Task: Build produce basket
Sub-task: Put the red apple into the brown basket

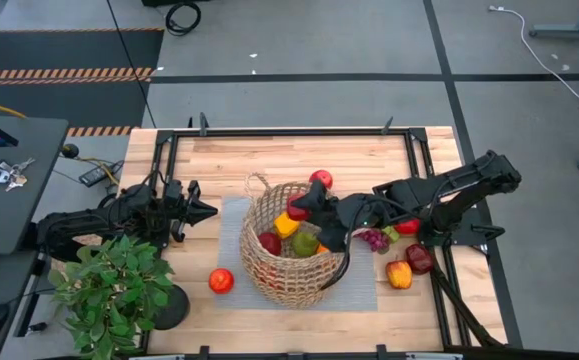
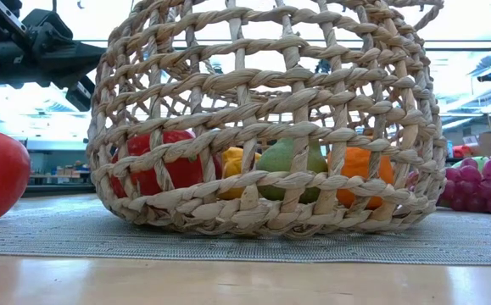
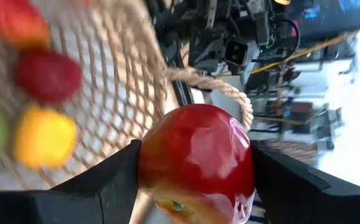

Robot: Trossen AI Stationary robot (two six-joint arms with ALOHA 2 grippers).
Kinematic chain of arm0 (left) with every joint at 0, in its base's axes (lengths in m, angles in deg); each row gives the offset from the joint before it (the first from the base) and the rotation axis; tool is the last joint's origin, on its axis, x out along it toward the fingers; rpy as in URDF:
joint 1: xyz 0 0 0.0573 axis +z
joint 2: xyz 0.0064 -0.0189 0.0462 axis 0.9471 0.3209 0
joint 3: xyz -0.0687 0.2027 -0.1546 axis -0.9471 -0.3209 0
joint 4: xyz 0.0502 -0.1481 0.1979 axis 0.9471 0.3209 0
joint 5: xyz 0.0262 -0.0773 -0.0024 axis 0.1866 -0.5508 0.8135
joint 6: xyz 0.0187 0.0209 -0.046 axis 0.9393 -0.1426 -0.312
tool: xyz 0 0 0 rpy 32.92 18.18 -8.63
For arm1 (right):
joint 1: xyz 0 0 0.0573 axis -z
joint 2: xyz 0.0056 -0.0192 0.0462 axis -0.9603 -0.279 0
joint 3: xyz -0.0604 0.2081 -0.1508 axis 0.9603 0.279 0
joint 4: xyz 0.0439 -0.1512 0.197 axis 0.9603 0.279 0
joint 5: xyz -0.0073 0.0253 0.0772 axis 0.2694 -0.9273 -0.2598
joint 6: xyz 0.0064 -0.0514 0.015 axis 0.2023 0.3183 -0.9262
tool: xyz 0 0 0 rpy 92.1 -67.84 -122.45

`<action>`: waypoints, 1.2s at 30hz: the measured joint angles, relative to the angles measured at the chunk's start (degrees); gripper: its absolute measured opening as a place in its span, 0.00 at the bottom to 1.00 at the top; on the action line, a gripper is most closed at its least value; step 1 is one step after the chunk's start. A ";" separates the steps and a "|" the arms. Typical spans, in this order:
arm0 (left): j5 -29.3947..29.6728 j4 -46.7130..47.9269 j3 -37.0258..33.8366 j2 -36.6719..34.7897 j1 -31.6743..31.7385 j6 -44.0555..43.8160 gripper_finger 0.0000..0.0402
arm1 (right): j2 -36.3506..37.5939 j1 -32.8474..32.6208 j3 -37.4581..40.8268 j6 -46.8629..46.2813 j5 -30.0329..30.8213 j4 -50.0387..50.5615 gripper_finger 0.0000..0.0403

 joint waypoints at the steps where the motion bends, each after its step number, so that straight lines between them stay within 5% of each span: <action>1: 0.00 0.01 0.01 -0.01 0.00 0.03 0.08 | 0.00 0.37 0.00 -3.38 -1.37 -0.33 0.70; 7: 0.00 0.01 0.02 0.00 0.00 -0.01 0.07 | 0.00 3.86 0.00 -30.54 -9.01 -2.21 0.71; 14: 0.00 -0.01 0.01 0.00 0.00 0.02 0.09 | 0.00 7.41 0.00 -62.95 -8.34 -2.09 0.71; 25: 0.00 0.00 0.02 0.00 0.00 0.03 0.07 | 0.00 10.12 0.02 -80.06 -12.01 -2.66 0.71; 36: 0.00 -0.01 0.00 0.00 0.01 0.01 0.08 | -0.77 10.58 0.02 -80.86 -18.01 -2.54 0.71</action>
